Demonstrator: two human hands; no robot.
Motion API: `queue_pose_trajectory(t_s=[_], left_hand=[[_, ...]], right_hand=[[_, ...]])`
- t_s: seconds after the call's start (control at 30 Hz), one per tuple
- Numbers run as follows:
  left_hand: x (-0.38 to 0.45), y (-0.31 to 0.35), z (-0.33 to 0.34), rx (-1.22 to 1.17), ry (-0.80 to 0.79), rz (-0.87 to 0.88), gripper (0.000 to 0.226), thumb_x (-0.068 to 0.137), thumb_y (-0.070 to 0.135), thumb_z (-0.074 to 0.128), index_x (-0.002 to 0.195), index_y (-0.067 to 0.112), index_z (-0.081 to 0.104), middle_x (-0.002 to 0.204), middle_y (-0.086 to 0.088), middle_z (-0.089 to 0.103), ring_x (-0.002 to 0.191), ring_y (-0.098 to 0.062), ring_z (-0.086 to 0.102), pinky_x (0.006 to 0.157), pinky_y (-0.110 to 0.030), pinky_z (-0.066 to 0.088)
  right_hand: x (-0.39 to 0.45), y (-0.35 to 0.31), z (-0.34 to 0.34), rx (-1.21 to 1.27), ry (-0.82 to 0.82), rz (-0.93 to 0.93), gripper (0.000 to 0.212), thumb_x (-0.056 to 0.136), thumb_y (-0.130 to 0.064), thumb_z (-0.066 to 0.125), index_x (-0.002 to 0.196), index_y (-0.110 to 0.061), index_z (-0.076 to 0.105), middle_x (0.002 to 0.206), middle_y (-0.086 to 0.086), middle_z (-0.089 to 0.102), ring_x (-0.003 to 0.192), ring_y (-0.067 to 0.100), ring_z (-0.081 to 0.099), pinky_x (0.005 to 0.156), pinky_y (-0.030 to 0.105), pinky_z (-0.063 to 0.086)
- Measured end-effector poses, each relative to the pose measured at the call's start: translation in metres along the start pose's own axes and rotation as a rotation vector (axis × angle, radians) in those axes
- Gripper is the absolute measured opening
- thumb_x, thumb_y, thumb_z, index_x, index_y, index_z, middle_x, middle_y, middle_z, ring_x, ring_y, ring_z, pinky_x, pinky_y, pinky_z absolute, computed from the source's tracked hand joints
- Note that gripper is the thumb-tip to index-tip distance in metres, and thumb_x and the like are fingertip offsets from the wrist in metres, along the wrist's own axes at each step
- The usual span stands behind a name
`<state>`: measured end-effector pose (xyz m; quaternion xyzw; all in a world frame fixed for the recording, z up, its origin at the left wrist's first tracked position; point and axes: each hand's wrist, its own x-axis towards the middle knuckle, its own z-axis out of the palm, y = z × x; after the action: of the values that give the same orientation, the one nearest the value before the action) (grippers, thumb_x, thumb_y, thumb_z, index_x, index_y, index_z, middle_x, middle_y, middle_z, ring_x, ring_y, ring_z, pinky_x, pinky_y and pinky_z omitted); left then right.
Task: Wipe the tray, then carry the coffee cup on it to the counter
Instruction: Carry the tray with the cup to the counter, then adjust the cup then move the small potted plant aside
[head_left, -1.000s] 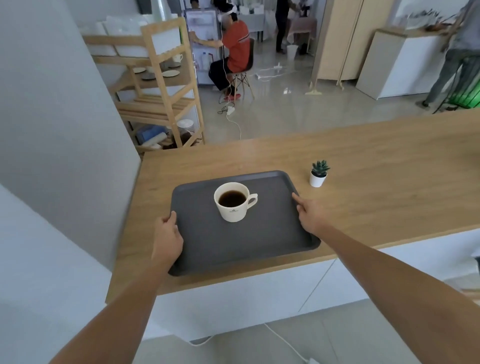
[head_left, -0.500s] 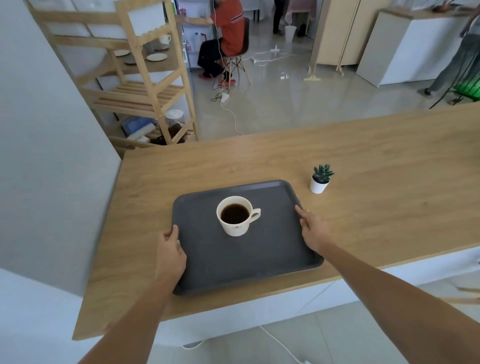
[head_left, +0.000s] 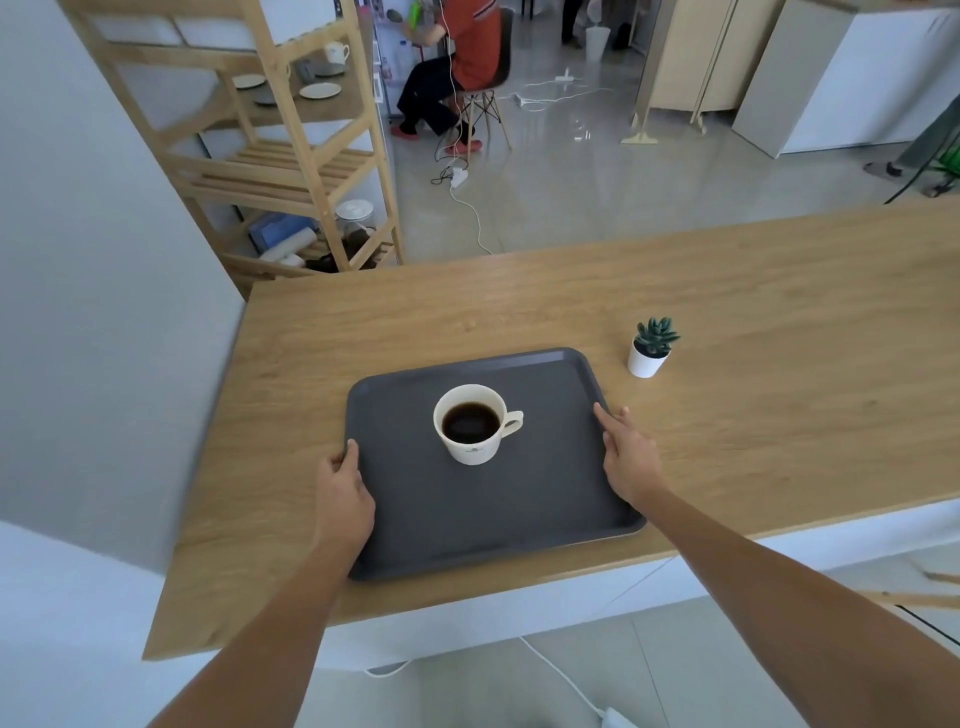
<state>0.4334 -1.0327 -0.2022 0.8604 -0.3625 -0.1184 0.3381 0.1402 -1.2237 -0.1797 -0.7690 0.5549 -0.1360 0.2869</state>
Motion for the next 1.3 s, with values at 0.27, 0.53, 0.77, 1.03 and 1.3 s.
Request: queue_pose_trajectory(t_s=[0.27, 0.53, 0.77, 1.03, 1.3], left_hand=[[0.001, -0.002, 0.002, 0.036, -0.002, 0.011, 0.048, 0.094, -0.001, 0.038, 0.142, 0.001, 0.036, 0.127, -0.022, 0.041, 0.115, -0.032, 0.048, 0.105, -0.037, 0.038], [0.008, -0.006, 0.003, 0.053, -0.022, 0.017, 0.048, 0.095, 0.002, 0.038, 0.143, 0.003, 0.035, 0.128, -0.022, 0.041, 0.115, -0.033, 0.048, 0.105, -0.04, 0.039], [0.009, -0.006, -0.001, 0.084, -0.082, -0.009, 0.049, 0.096, 0.005, 0.037, 0.145, 0.005, 0.032, 0.135, -0.021, 0.038, 0.122, -0.033, 0.045, 0.106, -0.038, 0.035], [0.003, 0.048, 0.01, -0.041, -0.098, 0.185, 0.043, 0.1, 0.018, 0.034, 0.142, 0.012, 0.039, 0.149, -0.01, 0.038, 0.139, -0.025, 0.033, 0.113, -0.032, 0.023], [-0.007, 0.081, 0.024, -0.425, -0.255, 0.058, 0.041, 0.102, 0.029, 0.03, 0.142, 0.032, 0.038, 0.139, 0.017, 0.047, 0.128, -0.002, 0.039, 0.107, -0.022, 0.028]], right_hand=[[-0.003, -0.005, 0.0, -0.025, 0.039, -0.047, 0.048, 0.098, -0.002, 0.032, 0.143, -0.013, 0.038, 0.152, 0.019, 0.032, 0.14, 0.039, 0.029, 0.11, 0.037, 0.029], [-0.002, -0.005, 0.005, -0.082, 0.031, -0.062, 0.047, 0.099, -0.002, 0.031, 0.145, -0.011, 0.035, 0.153, 0.017, 0.032, 0.144, 0.035, 0.021, 0.112, 0.037, 0.026], [0.01, 0.0, 0.007, -0.15, -0.074, -0.039, 0.049, 0.098, -0.002, 0.03, 0.146, -0.011, 0.031, 0.156, 0.014, 0.027, 0.147, 0.032, 0.008, 0.117, 0.04, 0.019], [-0.008, -0.058, 0.018, 0.118, 0.026, -0.102, 0.039, 0.1, -0.024, 0.036, 0.135, -0.01, 0.05, 0.139, 0.012, 0.053, 0.134, 0.028, 0.043, 0.106, 0.031, 0.033], [-0.009, -0.096, 0.031, 0.337, -0.065, -0.014, 0.037, 0.1, -0.027, 0.036, 0.129, -0.017, 0.058, 0.121, 0.003, 0.066, 0.115, 0.02, 0.057, 0.09, 0.023, 0.038]])
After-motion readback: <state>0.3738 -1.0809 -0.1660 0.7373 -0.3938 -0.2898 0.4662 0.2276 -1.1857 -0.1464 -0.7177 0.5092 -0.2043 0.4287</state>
